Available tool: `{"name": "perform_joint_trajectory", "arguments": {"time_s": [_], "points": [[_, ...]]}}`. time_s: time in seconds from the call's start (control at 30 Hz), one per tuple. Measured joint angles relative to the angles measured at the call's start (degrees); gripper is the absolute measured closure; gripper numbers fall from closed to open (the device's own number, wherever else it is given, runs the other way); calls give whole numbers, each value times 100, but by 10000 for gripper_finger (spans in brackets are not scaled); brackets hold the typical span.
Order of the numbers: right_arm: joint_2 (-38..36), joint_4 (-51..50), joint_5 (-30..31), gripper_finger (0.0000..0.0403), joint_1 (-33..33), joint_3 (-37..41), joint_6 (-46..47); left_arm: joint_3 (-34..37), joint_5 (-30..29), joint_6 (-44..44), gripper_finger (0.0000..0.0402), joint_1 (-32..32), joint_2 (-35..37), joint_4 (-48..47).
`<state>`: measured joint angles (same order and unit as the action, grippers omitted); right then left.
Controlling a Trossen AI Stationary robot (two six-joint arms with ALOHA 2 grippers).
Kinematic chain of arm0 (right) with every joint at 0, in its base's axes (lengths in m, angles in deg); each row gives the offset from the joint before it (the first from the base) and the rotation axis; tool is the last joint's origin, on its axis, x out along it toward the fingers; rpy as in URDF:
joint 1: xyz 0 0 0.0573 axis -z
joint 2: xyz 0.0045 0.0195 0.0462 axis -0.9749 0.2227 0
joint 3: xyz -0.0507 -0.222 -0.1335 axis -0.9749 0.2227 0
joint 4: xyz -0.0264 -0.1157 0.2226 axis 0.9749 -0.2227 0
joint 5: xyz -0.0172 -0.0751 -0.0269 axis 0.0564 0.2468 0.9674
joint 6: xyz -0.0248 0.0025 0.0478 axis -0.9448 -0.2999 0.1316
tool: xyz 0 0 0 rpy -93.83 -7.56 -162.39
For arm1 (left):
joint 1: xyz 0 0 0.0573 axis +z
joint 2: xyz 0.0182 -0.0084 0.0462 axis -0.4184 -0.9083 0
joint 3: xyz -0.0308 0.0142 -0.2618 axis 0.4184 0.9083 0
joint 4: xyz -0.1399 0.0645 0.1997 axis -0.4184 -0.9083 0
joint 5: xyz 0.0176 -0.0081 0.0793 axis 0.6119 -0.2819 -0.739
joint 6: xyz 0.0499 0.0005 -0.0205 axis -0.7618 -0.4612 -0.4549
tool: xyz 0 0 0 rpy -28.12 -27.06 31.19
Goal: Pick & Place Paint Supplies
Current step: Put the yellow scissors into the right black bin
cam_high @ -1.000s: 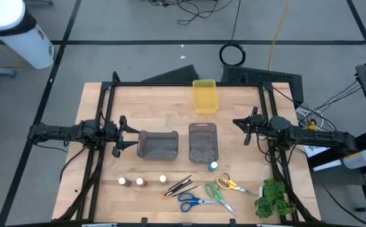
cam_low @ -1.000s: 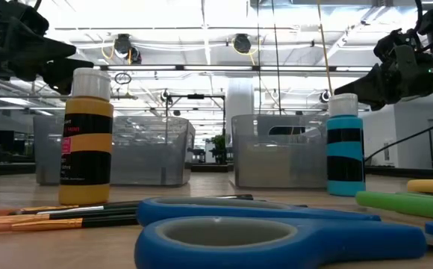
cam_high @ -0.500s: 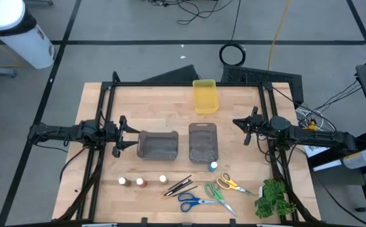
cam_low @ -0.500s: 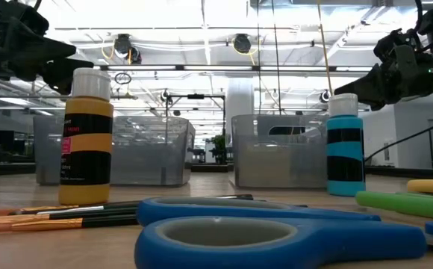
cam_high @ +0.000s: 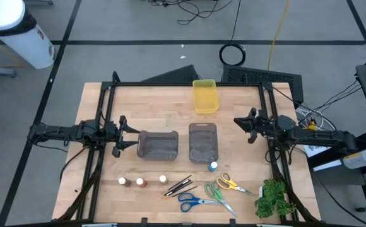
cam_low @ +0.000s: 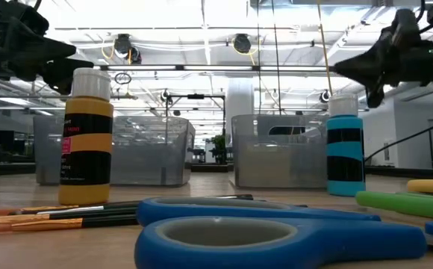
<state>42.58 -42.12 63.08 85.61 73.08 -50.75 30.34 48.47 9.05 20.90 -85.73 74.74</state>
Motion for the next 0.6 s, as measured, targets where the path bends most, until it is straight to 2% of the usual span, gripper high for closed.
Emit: {"name": "perform_joint_trajectory", "arguments": {"time_s": [0.17, 0.4, 0.5, 0.6], "points": [[415, 989, -831, 399, -321, 4, -322, 0, 1, 0, 165, 0, 0, 0], [1646, 3701, -1935, 399, -1181, 4, -1025, 0, 1, -1, 165, 0, 0, 0], [2347, 4807, -2117, 399, -1694, -65, -1401, 0, 1, -1, 165, 1, 2, 0], [3119, 5249, -2111, 399, -2290, -396, -1966, 0, -1, -1, 165, 0, 2, 0]]}}
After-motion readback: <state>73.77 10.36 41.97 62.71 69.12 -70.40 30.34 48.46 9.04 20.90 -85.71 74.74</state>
